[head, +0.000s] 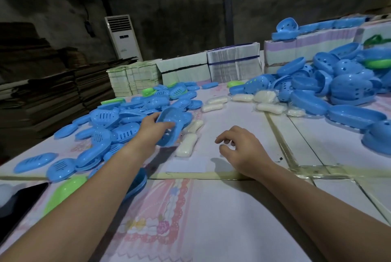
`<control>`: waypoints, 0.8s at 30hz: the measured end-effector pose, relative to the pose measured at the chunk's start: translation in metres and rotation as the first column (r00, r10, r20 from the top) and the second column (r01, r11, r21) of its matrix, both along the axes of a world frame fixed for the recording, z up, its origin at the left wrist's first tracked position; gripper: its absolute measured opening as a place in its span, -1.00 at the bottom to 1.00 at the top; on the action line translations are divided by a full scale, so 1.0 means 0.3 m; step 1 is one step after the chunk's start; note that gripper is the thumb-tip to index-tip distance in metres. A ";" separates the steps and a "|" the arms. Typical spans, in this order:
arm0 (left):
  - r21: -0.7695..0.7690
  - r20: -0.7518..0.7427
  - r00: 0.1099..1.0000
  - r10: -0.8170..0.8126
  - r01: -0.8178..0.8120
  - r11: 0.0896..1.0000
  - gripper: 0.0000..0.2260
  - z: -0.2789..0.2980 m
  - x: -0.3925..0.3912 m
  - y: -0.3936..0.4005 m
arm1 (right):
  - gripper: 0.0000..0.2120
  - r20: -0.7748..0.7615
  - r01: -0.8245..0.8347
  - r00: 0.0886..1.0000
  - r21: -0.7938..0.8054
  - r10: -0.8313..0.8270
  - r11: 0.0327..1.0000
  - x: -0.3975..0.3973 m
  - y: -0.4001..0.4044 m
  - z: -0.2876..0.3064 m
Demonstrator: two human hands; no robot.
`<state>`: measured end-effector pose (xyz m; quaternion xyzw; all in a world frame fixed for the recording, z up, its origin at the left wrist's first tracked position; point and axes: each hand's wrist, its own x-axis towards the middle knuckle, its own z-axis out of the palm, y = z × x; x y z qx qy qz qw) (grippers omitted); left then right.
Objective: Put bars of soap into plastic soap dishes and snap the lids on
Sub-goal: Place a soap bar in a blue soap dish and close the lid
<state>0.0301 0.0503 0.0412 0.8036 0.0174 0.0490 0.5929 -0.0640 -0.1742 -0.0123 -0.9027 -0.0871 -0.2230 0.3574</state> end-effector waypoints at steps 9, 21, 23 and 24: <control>-0.900 -0.270 0.823 -0.500 -0.030 0.435 -0.78 -0.047 -0.216 -0.319 | -0.80 0.042 0.233 0.969 0.172 -0.244 0.957 0.015 -0.072 0.024; -0.929 -0.220 0.705 -0.675 0.060 0.365 -0.45 -0.104 -0.255 -0.301 | -0.79 0.016 0.394 0.917 0.119 -0.399 0.911 0.047 -0.136 0.017; -0.933 -0.209 0.688 -0.695 0.074 0.353 -0.46 -0.108 -0.256 -0.299 | -0.78 0.018 0.427 0.903 0.090 -0.430 0.900 0.048 -0.143 0.017; -0.935 -0.202 0.683 -0.702 0.078 0.346 -0.47 -0.111 -0.254 -0.297 | -0.78 0.010 0.440 0.897 0.092 -0.442 0.893 0.048 -0.149 0.017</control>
